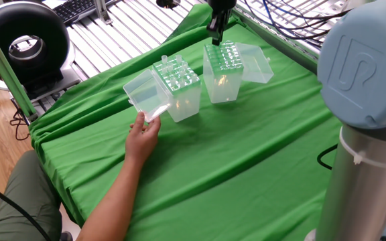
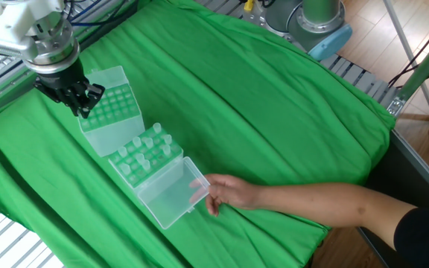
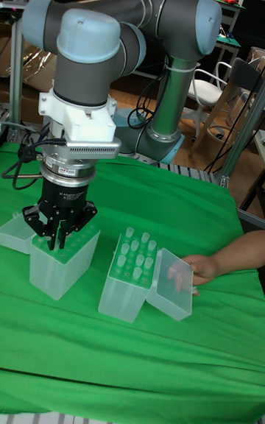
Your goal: Insert a large pipette tip into the holder for large pipette tips
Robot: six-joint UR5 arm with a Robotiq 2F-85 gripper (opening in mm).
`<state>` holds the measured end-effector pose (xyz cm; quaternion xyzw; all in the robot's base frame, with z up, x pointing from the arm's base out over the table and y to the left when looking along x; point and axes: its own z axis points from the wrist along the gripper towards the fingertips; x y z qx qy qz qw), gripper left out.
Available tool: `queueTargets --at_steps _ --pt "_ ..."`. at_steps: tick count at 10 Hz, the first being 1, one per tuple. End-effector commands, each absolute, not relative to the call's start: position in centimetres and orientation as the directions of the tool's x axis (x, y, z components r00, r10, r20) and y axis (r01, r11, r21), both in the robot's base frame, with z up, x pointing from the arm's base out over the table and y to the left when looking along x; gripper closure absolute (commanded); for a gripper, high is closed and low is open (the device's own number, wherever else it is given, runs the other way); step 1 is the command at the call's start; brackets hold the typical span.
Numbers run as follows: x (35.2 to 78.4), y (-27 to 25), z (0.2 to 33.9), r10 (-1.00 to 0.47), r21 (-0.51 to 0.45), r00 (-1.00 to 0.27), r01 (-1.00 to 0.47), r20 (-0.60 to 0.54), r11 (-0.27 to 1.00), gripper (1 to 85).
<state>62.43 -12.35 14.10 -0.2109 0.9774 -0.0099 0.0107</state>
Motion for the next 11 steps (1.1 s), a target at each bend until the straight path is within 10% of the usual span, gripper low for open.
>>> queueTargets --at_steps 1,11 --pt "62.2 -11.9 15.3 -0.378 -0.031 -0.926 -0.378 -0.015 0.925 78.3" --pt "62.5 -11.4 20.3 -0.376 -0.020 -0.926 -0.376 0.020 0.926 83.0"
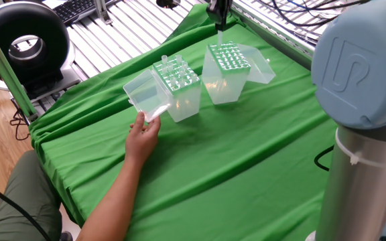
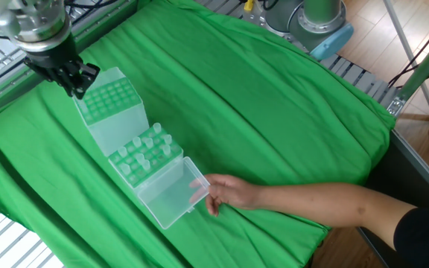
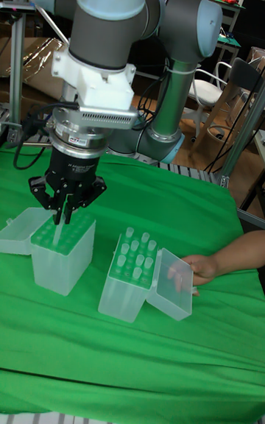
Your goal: Insert a large pipette tip into the holder for large pipette tips
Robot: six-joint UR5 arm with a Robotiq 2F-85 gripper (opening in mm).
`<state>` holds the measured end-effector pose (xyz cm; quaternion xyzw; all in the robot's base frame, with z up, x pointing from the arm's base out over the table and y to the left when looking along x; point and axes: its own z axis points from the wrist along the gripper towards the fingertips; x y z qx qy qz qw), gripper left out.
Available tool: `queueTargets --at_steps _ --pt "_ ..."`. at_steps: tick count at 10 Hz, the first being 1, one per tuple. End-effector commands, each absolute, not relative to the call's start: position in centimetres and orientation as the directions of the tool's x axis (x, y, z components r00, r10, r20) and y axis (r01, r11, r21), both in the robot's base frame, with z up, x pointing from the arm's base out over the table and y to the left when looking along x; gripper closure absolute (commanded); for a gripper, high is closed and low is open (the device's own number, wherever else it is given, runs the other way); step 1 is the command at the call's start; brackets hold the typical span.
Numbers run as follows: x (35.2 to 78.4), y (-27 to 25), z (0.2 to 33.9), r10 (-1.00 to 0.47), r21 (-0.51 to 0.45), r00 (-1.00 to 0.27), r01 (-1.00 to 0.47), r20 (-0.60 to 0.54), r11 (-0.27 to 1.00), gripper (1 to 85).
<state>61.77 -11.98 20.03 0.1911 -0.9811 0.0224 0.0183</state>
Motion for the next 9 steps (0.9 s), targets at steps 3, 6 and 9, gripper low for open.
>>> queueTargets --at_steps 3,6,9 --pt "65.6 -10.0 20.5 -0.418 -0.020 -0.902 -0.418 -0.109 0.908 83.7" --pt "67.1 -9.8 20.7 -0.421 -0.041 -0.892 -0.421 -0.165 0.906 84.7" --pt "67.9 -9.5 20.8 -0.432 -0.044 -0.880 -0.432 -0.198 0.901 84.7"
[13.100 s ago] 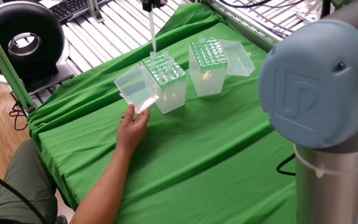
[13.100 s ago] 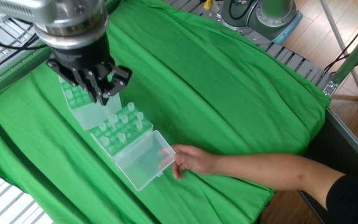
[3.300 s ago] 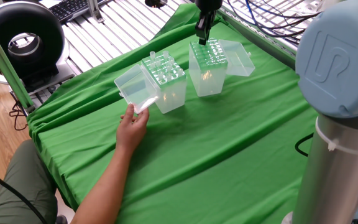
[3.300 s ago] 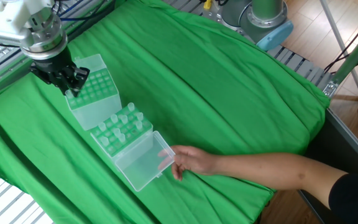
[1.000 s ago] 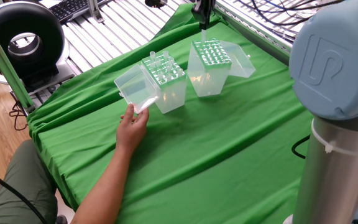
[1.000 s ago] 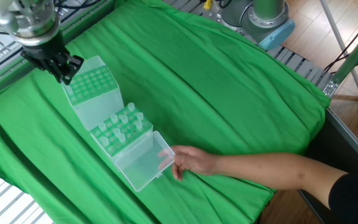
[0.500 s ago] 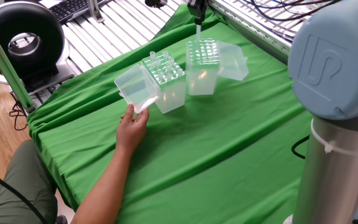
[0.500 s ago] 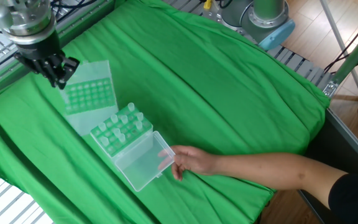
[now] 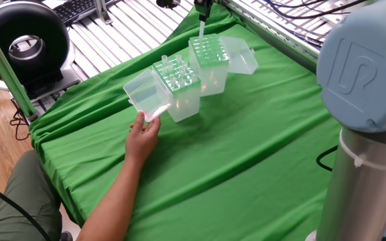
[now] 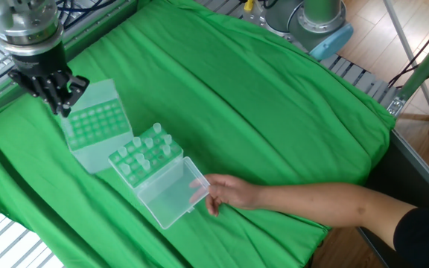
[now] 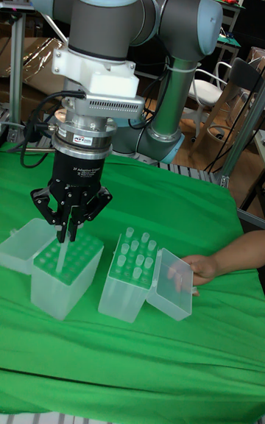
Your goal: Insert a large pipette tip into the holder for large pipette tips
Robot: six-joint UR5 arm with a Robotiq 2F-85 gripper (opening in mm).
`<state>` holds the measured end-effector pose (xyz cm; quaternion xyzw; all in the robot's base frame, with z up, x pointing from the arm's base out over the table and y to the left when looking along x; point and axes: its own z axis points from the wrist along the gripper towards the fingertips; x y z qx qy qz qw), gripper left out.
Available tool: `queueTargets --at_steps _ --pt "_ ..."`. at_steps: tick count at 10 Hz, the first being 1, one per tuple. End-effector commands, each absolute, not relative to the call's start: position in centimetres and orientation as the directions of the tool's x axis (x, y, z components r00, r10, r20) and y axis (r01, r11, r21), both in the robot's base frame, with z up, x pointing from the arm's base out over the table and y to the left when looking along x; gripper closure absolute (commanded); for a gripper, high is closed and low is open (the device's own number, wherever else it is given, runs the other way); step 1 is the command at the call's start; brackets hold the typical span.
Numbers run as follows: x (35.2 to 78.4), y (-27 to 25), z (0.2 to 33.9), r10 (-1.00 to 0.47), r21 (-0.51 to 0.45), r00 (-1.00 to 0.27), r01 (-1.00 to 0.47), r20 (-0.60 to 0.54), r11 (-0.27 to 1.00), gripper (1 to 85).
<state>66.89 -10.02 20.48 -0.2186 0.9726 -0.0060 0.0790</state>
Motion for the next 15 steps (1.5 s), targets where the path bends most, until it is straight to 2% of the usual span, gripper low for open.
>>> queueTargets --at_steps 1,6,15 --pt "67.1 -9.8 20.7 -0.430 -0.042 -0.888 -0.429 -0.165 0.902 84.7" --pt "62.9 -11.1 20.3 -0.405 -0.018 -0.914 -0.405 0.002 0.914 84.7" --pt "64.9 -10.0 20.4 -0.379 -0.006 -0.922 -0.380 -0.085 0.925 84.7"
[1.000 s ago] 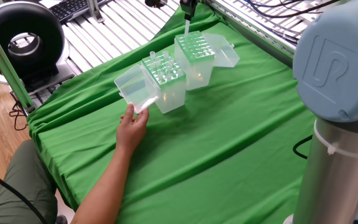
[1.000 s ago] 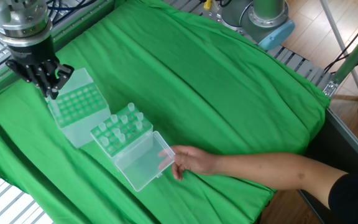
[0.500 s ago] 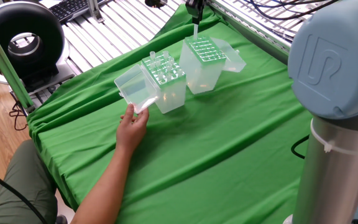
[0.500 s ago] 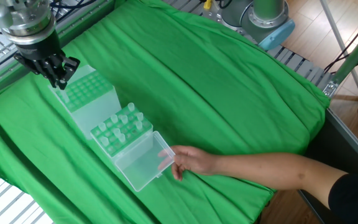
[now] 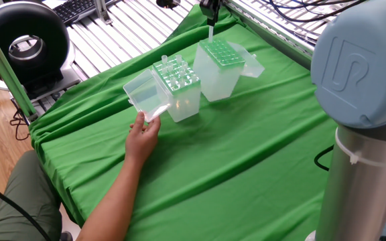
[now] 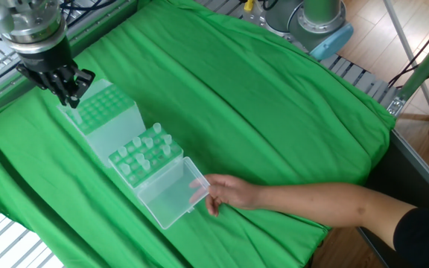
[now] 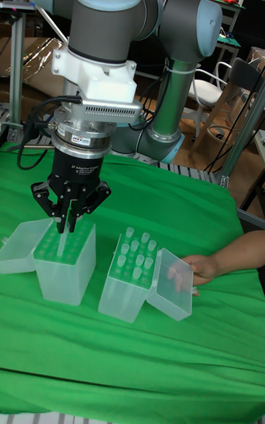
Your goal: Insert a large pipette tip into the holder for large pipette tips
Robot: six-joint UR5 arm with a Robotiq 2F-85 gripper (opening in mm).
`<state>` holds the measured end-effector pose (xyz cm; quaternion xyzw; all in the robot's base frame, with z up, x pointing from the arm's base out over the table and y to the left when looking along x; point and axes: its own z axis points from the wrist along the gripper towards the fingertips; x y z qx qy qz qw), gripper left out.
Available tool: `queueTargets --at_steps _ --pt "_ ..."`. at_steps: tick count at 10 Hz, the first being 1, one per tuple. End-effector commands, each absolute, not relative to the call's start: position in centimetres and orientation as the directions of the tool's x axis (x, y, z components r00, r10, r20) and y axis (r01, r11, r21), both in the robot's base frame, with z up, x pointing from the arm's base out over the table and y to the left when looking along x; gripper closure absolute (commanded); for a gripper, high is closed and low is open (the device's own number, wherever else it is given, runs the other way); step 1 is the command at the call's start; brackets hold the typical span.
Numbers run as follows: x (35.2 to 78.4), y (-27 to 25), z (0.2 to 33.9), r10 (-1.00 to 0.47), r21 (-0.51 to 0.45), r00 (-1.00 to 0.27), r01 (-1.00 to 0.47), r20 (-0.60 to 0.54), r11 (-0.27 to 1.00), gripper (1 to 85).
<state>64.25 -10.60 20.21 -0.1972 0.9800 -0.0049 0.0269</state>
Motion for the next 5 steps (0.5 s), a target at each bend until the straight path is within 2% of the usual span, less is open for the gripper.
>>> queueTargets --at_steps 1,5 --pt "64.81 -10.09 20.38 -0.382 -0.008 -0.921 -0.383 -0.080 0.924 84.7" --pt "65.40 -10.17 20.45 -0.395 -0.021 -0.913 -0.395 -0.100 0.919 84.7"
